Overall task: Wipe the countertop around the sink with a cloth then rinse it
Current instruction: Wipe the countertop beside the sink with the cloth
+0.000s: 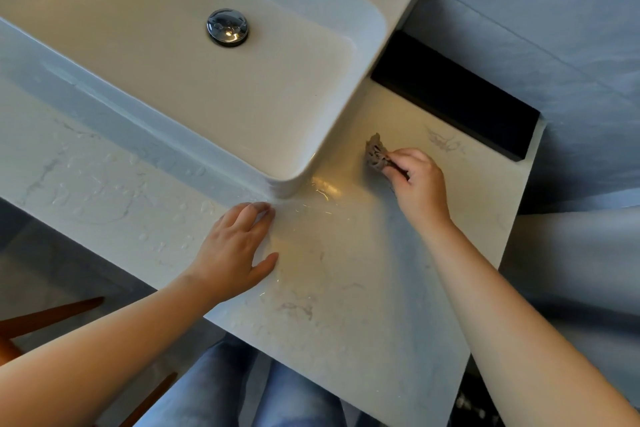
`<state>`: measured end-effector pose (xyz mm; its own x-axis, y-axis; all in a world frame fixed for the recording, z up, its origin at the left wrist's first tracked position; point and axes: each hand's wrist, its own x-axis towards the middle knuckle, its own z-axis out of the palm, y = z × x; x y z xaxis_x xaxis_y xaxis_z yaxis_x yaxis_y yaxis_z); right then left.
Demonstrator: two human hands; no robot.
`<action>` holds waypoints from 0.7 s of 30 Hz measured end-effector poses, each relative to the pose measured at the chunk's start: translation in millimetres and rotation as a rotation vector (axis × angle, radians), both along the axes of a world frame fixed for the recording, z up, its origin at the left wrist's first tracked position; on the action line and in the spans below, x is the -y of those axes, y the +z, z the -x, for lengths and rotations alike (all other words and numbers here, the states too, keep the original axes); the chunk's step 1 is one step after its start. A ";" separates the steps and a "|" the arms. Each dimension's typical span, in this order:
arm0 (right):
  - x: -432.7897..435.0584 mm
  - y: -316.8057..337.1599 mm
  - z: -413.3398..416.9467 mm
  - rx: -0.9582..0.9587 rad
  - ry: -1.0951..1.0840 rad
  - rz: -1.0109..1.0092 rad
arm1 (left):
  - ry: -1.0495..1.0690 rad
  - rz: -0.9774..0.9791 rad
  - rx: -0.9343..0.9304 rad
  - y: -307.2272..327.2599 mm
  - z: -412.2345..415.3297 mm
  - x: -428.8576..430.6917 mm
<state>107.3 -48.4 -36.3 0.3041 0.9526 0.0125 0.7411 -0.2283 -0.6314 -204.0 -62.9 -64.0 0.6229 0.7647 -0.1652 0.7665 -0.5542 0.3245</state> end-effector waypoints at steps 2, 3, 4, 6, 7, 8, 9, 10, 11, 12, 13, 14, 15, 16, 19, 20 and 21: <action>-0.7 -12.7 4.2 0.002 -0.056 0.024 | -0.005 0.002 -0.008 0.3 0.2 -0.5; 0.7 -19.0 10.4 -0.006 -0.083 0.028 | -0.008 0.003 -0.011 0.4 0.3 -0.9; 3.0 -24.5 18.5 -0.011 -0.111 0.023 | -0.012 0.004 -0.016 0.3 0.2 -1.3; 7.2 -32.7 38.2 -0.015 -0.147 -0.008 | -0.017 0.004 -0.024 0.1 0.6 -1.7; 7.6 -34.8 48.7 -0.018 -0.150 -0.023 | -0.019 0.004 -0.028 -0.2 1.2 -2.1; 7.4 -36.1 59.3 -0.021 -0.139 -0.033 | -0.023 0.006 -0.032 -0.2 1.8 -2.6; 6.8 -36.7 69.6 -0.020 -0.117 -0.038 | -0.031 0.007 -0.038 0.0 2.4 -2.8; 6.0 -37.0 79.4 -0.014 -0.091 -0.041 | -0.041 0.004 -0.044 0.0 2.9 -3.5; 5.1 -37.3 87.7 -0.005 -0.070 -0.044 | -0.050 -0.001 -0.050 0.2 3.5 -4.4; 5.5 -37.4 94.0 0.003 -0.058 -0.042 | -0.058 -0.002 -0.055 0.3 3.7 -5.1; 7.0 -37.2 98.1 0.008 -0.053 -0.039 | -0.063 0.005 -0.058 0.9 4.1 -5.3; 9.6 -36.6 100.5 0.008 -0.048 -0.035 | -0.065 0.014 -0.059 1.5 4.6 -5.7; 13.0 -36.3 101.4 0.006 -0.037 -0.032 | -0.068 0.019 -0.059 1.8 5.2 -6.2; 17.5 -35.5 101.8 0.005 -0.017 -0.028 | -0.075 0.020 -0.061 2.0 5.7 -6.8; 36.1 -32.2 109.0 -0.029 0.069 0.003 | -0.098 0.021 -0.062 2.1 8.2 -8.8; 42.1 -29.4 111.7 -0.087 0.090 0.035 | -0.100 0.022 -0.061 2.4 9.1 -9.4; 47.3 -24.7 112.4 -0.166 0.089 0.072 | -0.102 0.024 -0.060 3.0 9.6 -9.7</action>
<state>-5.1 -95.6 -61.0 0.2111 0.9724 -0.0993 0.6477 -0.2153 -0.7309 -213.7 -53.2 -61.1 0.6855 0.6935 -0.2216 0.7251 -0.6229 0.2937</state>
